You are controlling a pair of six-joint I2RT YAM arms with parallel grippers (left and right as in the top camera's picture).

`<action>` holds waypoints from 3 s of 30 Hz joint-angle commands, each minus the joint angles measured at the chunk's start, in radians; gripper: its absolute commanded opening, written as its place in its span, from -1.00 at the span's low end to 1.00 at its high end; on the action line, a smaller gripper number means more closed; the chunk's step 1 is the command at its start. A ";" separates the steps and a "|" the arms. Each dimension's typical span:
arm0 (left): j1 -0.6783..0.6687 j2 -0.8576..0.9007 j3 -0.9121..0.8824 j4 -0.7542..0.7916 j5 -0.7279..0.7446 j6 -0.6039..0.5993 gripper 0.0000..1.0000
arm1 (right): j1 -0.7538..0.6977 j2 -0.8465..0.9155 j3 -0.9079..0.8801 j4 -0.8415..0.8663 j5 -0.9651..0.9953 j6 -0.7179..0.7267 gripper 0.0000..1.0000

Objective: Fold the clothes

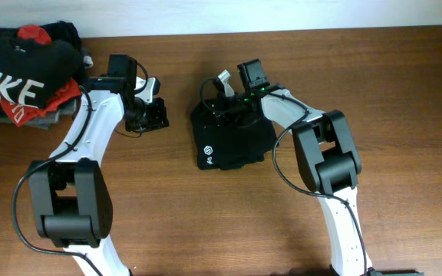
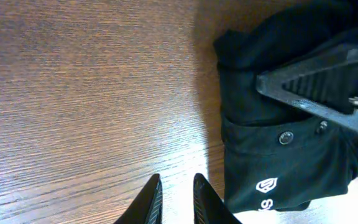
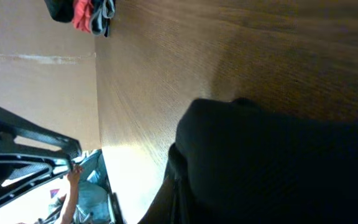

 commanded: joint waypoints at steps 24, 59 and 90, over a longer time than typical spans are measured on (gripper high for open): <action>0.002 -0.014 0.008 -0.004 -0.023 -0.006 -0.51 | 0.017 -0.196 -0.280 -0.162 -0.045 -0.121 -0.92; 0.002 -0.014 0.008 -0.014 -0.023 -0.005 -0.49 | 0.064 -0.221 -0.201 0.072 0.085 0.066 -0.86; 0.002 -0.014 0.006 -0.028 -0.053 -0.005 -0.48 | -0.112 -0.195 -0.004 0.065 0.066 0.128 -0.80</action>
